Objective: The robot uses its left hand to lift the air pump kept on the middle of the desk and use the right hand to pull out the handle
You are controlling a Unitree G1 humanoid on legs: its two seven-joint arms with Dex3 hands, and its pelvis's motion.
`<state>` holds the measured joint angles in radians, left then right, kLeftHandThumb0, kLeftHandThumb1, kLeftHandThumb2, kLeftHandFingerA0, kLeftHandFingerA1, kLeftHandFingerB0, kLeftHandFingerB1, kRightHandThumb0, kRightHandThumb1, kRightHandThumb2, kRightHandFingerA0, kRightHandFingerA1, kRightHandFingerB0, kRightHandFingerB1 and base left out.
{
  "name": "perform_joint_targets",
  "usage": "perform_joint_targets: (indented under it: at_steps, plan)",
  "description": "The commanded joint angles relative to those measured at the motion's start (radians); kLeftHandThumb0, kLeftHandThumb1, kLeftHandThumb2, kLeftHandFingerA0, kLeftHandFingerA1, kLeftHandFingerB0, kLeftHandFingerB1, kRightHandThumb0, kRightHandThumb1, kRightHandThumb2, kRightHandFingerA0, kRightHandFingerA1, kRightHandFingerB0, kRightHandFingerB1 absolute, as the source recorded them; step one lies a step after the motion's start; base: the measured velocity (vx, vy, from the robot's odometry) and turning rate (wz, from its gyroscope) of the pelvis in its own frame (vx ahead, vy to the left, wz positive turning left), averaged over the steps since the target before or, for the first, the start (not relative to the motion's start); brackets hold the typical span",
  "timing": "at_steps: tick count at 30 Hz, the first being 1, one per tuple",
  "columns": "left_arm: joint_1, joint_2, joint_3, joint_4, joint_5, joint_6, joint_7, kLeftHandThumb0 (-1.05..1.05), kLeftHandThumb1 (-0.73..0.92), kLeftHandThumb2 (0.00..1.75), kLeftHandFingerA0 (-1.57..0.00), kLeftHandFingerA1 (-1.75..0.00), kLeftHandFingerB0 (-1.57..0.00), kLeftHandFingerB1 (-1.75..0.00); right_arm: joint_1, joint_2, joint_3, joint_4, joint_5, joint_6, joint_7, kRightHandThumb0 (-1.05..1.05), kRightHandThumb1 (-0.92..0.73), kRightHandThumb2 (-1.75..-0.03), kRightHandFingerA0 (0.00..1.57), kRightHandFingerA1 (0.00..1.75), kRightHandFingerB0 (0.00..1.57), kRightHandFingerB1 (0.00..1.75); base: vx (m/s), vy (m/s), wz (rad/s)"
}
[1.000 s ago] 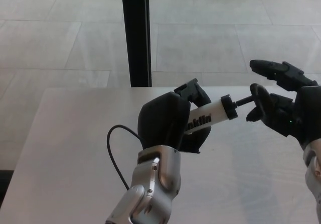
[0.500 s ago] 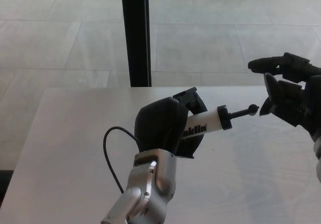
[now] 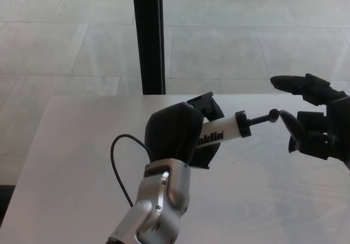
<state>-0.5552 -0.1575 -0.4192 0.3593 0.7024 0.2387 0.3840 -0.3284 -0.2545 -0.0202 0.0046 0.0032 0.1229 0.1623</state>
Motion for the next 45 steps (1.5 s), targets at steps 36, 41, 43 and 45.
perform_joint_targets:
  at_steps: [36, 41, 43, 45]
  plan:
    - [-0.017, -0.002, -0.016, 0.045, -0.001, 0.024, 0.004, -0.12, 0.50, 1.14, -0.97, -1.75, -0.83, -1.46, 0.005, 0.109, -0.017, 0.073, -0.086, -0.227, -0.131, -0.26, -0.51, -0.90, 1.22, 1.37, 0.47, 0.62, 0.00, 0.000, 0.00]
    - [-0.026, -0.005, -0.018, 0.055, 0.003, 0.018, 0.017, -0.13, 0.49, 1.16, -0.96, -1.75, -0.81, -1.49, 0.012, 0.097, -0.014, 0.088, -0.119, -0.245, -0.150, -0.11, -0.69, -0.66, 0.99, 1.69, 0.61, 0.53, 0.00, 0.000, 0.00]
    - [-0.034, -0.008, -0.012, 0.054, -0.001, 0.026, 0.009, -0.15, 0.48, 1.18, -0.97, -1.75, -0.81, -1.49, 0.016, 0.105, -0.009, 0.097, -0.131, -0.249, -0.167, -0.13, -0.66, -0.67, 0.97, 1.71, 0.62, 0.52, 0.00, 0.000, 0.00]
    - [-0.046, -0.011, -0.009, 0.057, -0.001, 0.029, 0.012, -0.14, 0.51, 1.12, -0.97, -1.75, -0.81, -1.48, 0.018, 0.109, -0.006, 0.099, -0.132, -0.242, -0.169, -0.13, -0.65, -0.68, 0.94, 1.72, 0.62, 0.52, 0.00, 0.000, 0.00]
